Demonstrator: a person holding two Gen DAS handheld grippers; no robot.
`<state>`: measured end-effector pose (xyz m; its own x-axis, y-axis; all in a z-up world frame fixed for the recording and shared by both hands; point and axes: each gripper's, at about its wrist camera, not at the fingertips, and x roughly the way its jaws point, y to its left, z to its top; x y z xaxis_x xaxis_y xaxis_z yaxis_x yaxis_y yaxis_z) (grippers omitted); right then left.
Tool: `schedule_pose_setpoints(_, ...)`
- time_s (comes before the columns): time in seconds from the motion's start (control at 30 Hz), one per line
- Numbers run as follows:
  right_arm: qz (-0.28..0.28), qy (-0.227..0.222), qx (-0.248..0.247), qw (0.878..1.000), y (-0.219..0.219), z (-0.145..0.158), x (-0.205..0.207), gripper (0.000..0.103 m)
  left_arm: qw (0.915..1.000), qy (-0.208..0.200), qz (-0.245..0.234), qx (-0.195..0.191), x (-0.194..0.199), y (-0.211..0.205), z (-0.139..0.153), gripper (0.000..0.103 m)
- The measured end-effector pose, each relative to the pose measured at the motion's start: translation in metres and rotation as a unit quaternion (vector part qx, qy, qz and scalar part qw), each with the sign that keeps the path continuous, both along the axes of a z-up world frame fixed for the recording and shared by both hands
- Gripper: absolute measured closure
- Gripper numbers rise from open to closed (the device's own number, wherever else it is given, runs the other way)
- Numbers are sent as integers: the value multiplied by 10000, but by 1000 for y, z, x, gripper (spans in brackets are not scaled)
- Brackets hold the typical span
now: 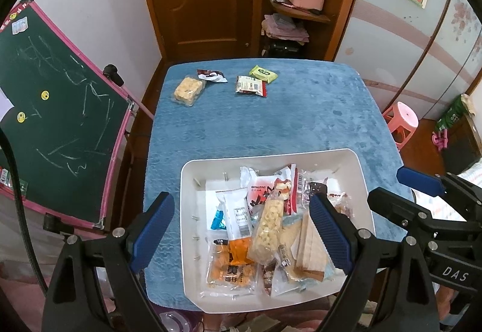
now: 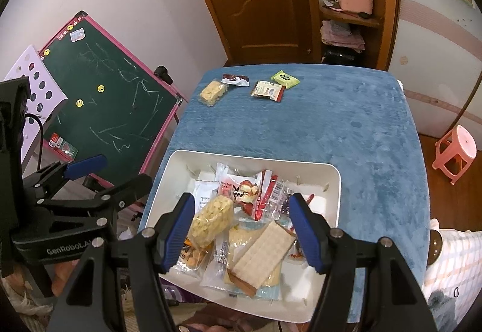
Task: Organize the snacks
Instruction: 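Carry both held packs over the white tray and release them inside, then move both open grippers from the tray toward the remaining snacks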
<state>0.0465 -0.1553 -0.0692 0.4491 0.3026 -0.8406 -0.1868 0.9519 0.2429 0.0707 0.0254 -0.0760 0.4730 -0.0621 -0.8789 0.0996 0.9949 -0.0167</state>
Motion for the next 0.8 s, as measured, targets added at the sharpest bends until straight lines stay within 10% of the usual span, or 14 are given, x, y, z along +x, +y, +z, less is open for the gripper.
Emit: schedule_pose_setpoints(0.8,185,-484,-267,9983,-37,16,143,38,9983,-265,-36,516,126,-26,9,13)
